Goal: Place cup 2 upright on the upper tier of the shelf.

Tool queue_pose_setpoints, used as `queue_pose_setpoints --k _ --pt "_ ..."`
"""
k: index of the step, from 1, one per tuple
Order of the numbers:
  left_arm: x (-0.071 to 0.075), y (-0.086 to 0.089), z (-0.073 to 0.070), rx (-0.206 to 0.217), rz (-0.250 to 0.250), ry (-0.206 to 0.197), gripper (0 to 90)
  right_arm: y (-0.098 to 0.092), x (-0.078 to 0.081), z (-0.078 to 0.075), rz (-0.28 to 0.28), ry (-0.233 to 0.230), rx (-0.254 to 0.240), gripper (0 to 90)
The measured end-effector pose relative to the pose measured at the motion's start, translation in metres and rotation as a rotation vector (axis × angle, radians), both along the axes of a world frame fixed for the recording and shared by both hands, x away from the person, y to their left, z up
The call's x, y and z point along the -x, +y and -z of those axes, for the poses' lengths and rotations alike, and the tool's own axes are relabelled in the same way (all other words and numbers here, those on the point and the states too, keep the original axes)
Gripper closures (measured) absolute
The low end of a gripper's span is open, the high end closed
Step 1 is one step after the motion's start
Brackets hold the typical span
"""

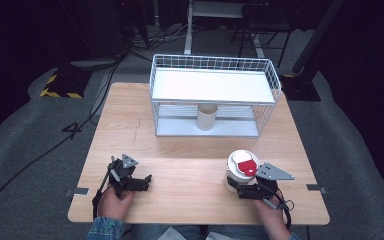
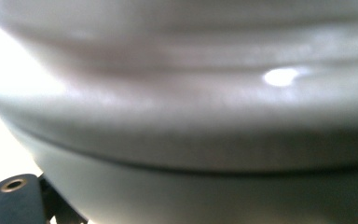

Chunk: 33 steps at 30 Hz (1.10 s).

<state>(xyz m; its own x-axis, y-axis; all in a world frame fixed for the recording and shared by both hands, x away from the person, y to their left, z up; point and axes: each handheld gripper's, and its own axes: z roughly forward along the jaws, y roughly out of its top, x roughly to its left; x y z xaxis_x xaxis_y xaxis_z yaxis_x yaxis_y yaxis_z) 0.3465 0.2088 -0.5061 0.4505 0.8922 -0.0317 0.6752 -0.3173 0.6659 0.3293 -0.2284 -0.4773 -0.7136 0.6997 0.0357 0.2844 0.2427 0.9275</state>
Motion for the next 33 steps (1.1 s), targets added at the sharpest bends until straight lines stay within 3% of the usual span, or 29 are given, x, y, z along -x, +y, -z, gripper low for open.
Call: queue_pose_setpoints --k 20,27,33 --pt "0.000 0.000 0.000 0.000 0.000 0.000 0.4 0.002 0.005 -0.005 -0.030 -0.022 0.011 12.9" --pt "0.000 0.000 0.000 -0.001 0.002 0.003 0.4 -0.008 0.006 -0.014 -0.015 -0.001 0.009 12.9" --pt "0.000 0.000 0.000 0.000 0.000 0.000 0.4 -0.014 0.007 -0.021 0.000 -0.013 0.000 13.0"
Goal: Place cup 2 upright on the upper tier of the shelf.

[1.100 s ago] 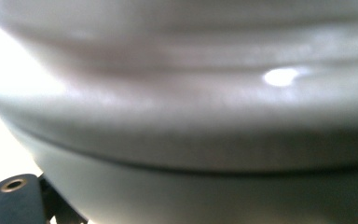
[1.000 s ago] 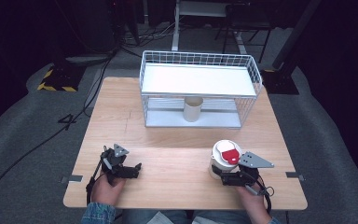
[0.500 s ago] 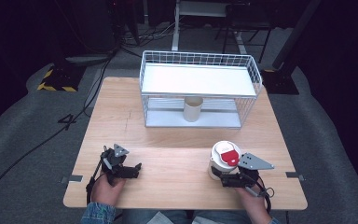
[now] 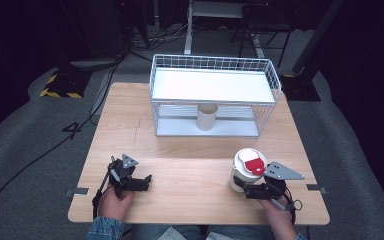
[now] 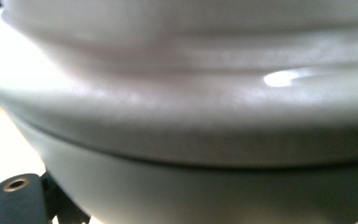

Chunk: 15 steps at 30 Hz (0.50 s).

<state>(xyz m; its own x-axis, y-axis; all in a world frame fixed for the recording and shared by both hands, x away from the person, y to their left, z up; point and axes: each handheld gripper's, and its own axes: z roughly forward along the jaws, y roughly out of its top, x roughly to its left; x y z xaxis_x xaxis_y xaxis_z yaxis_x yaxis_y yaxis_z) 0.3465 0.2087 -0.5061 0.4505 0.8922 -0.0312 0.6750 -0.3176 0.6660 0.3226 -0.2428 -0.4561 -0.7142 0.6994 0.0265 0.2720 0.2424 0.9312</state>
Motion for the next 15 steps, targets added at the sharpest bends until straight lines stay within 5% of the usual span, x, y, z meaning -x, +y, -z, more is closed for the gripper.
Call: queue_pose_setpoints --k 15 --pt "0.000 0.000 0.000 0.000 0.000 0.001 0.4 -0.003 -0.006 -0.030 -0.003 0.000 -0.002 13.0"
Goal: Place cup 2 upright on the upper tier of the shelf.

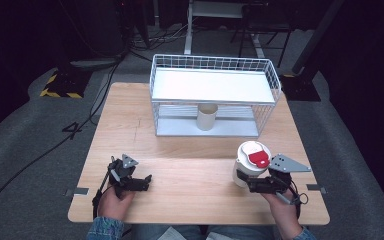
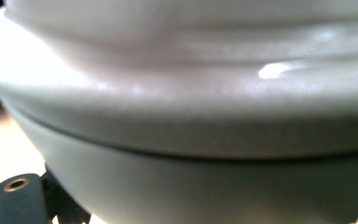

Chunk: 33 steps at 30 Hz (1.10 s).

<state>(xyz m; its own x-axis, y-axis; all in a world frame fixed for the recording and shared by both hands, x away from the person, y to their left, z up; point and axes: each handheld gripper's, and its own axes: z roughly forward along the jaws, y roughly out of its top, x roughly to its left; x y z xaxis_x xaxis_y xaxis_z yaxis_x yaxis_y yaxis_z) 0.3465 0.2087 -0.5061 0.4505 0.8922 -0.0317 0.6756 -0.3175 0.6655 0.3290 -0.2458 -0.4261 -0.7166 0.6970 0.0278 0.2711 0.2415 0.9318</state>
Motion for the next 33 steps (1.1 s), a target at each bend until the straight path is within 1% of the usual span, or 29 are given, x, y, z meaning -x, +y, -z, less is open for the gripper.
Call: queue_pose_setpoints --k 7,10,11,15,17,25,33 --pt "0.000 0.000 0.000 0.000 0.002 0.002 0.4 -0.002 -0.006 -0.016 -0.003 -0.001 -0.005 13.0" --pt "0.000 0.000 0.000 0.000 0.001 0.002 0.4 -0.002 -0.009 -0.024 -0.008 -0.001 0.010 13.0" --pt "0.000 0.000 0.000 0.000 0.000 0.000 0.4 -0.002 -0.010 -0.027 0.002 0.003 0.018 13.0" --pt "0.000 0.000 0.000 0.000 0.000 0.000 0.4 -0.002 -0.015 -0.039 0.001 0.000 0.014 13.0" --pt "0.000 0.000 0.000 0.000 0.000 -0.001 0.4 -0.002 -0.018 -0.044 0.000 -0.008 0.018 13.0" --pt "0.000 0.000 0.000 0.000 0.000 -0.001 0.4 0.003 -0.027 -0.057 -0.004 -0.021 0.027 13.0" --pt "0.000 0.000 0.000 0.000 0.000 0.000 0.4 0.005 -0.036 -0.072 -0.007 -0.025 0.015 13.0"
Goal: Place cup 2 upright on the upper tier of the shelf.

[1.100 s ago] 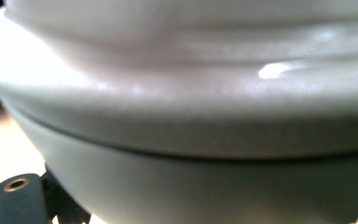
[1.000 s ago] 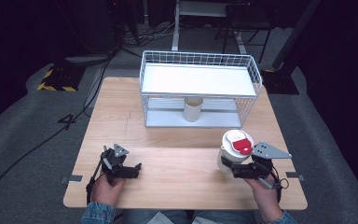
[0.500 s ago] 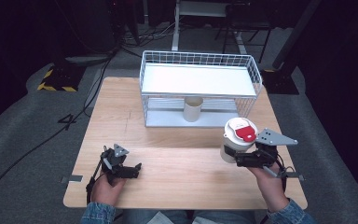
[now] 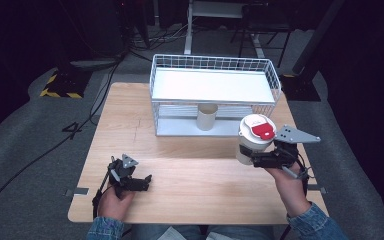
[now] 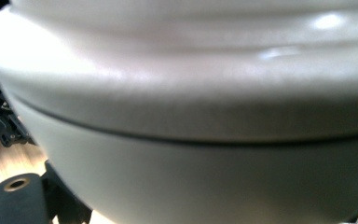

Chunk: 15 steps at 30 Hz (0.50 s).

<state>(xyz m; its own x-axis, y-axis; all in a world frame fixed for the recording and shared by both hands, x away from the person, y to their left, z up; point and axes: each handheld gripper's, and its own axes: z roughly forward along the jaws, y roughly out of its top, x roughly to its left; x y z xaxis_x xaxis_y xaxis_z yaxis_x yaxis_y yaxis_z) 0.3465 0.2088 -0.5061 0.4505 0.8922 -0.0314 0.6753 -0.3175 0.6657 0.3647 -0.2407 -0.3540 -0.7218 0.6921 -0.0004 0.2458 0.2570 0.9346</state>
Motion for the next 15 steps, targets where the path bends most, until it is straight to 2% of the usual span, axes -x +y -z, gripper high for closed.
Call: queue_pose_setpoints --k 15 --pt "0.000 0.000 0.000 0.002 -0.002 0.001 0.4 0.003 -0.018 -0.033 -0.006 -0.026 -0.011 13.1"
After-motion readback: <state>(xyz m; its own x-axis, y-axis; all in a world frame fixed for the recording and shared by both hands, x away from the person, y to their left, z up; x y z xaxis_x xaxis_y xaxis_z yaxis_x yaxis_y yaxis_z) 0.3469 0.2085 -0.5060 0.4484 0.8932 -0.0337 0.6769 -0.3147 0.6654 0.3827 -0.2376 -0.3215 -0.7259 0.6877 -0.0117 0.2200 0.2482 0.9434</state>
